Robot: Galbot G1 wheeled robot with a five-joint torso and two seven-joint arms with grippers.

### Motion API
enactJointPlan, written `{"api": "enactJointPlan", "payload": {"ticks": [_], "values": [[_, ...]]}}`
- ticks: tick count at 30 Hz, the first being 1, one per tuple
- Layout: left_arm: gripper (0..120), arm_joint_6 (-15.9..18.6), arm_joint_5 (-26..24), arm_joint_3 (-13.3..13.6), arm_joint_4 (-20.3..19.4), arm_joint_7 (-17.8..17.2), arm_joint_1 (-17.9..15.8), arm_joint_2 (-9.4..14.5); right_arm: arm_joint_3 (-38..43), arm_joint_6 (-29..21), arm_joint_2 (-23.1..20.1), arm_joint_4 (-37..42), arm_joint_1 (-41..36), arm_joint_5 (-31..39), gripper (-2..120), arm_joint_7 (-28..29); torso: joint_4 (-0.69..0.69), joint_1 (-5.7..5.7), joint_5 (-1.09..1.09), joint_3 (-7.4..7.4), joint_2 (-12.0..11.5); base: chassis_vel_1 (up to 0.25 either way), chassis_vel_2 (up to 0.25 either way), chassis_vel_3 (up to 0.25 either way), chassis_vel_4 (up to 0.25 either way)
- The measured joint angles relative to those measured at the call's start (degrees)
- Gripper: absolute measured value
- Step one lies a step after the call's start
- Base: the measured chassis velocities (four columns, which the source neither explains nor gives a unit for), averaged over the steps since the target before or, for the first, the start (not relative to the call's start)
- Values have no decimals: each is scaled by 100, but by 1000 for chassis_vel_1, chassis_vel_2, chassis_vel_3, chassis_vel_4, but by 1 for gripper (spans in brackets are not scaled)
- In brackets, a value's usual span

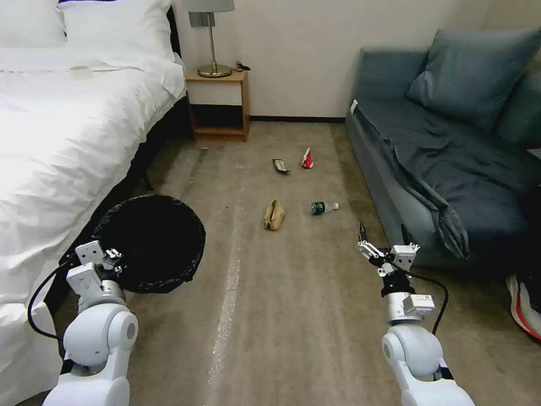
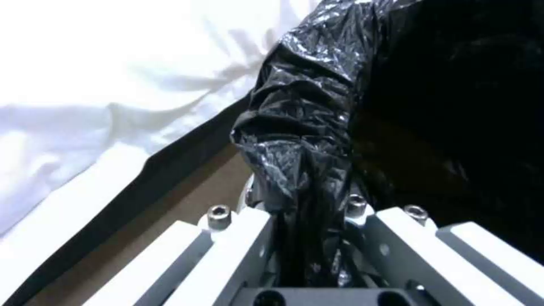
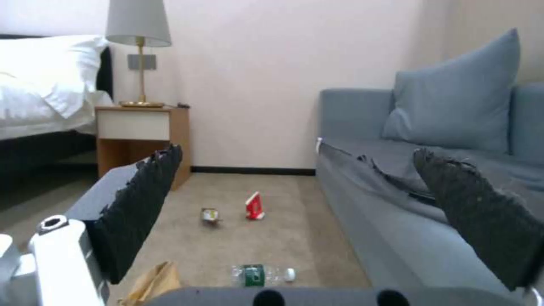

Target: Pick up the trash bin, then pick up the garbage on the floor and place it into the trash bin.

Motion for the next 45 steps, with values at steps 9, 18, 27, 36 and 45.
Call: {"api": "enactJointPlan", "payload": {"ticks": [9, 18, 27, 36, 45], "values": [[2, 46, -417, -6, 135, -213, -104, -70, 21, 44, 13, -63, 9, -9, 100, 81, 0, 0, 0, 0, 0, 0, 0, 0, 0], [2, 71, -440, -4, 187, -193, -90, -80, 36, -37, 17, -43, -22, 36, 100, 26, 0, 0, 0, 0, 0, 0, 0, 0, 0], [2, 72, -487, -26, 207, -192, -108, -48, 48, -40, 31, -95, -24, 39, 100, -33, -1, 0, 0, 0, 0, -84, 83, 75, -75], [2, 70, -483, -28, 227, -179, -113, -45, 69, -31, 38, -117, -41, 25, 100, -75, 0, 0, 0, 1, 0, -128, 137, 141, -135], [2, 50, -471, -44, 228, -166, -96, -38, 78, -22, 48, -129, -43, 20, 100, -91, -1, 0, 0, 1, 0, -107, 105, 111, -97]]}}
